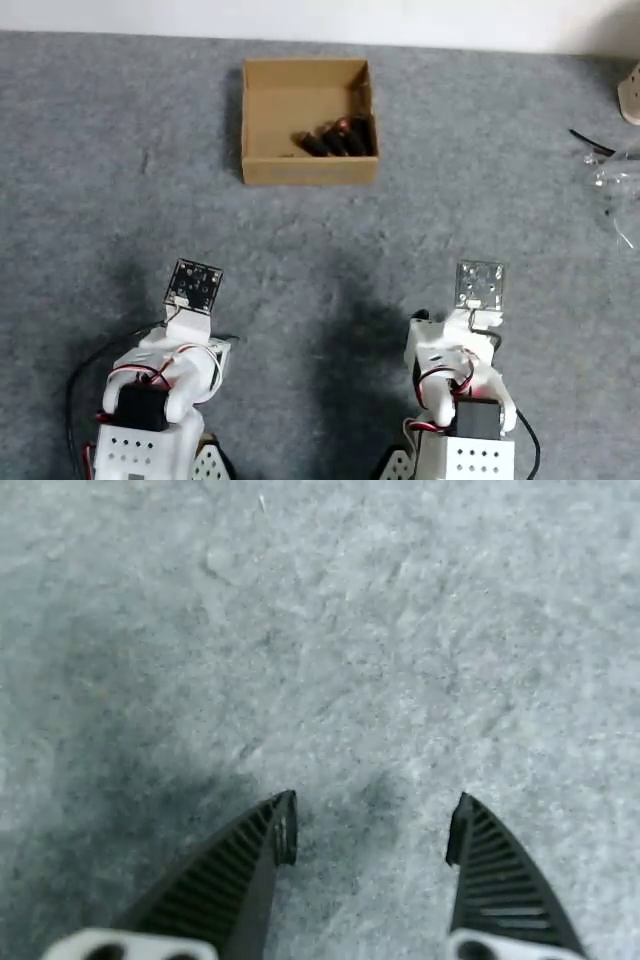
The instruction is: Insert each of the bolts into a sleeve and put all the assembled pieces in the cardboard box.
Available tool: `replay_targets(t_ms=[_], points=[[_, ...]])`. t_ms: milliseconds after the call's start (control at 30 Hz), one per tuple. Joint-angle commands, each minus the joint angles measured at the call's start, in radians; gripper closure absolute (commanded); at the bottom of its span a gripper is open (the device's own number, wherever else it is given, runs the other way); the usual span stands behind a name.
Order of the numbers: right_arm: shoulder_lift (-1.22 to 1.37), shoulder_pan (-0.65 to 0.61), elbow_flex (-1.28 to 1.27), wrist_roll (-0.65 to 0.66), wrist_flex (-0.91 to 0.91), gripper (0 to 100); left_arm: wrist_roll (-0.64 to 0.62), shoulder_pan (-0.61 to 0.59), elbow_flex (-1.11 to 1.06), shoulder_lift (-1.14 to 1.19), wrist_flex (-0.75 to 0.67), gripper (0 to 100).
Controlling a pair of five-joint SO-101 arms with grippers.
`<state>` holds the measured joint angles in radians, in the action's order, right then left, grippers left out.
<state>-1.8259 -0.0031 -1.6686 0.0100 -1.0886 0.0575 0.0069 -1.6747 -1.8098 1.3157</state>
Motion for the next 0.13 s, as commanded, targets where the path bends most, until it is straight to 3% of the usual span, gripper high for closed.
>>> replay_targets(t_ms=[0, 100], points=[[-0.008, -0.012, -0.119, -0.003, -0.004, 77.4, 0.005, -0.007, -0.021, -0.012, 0.005, 79], [-0.008, -0.012, -0.119, -0.003, -0.004, 77.4, 0.005, -0.007, -0.021, -0.012, 0.005, 79]])
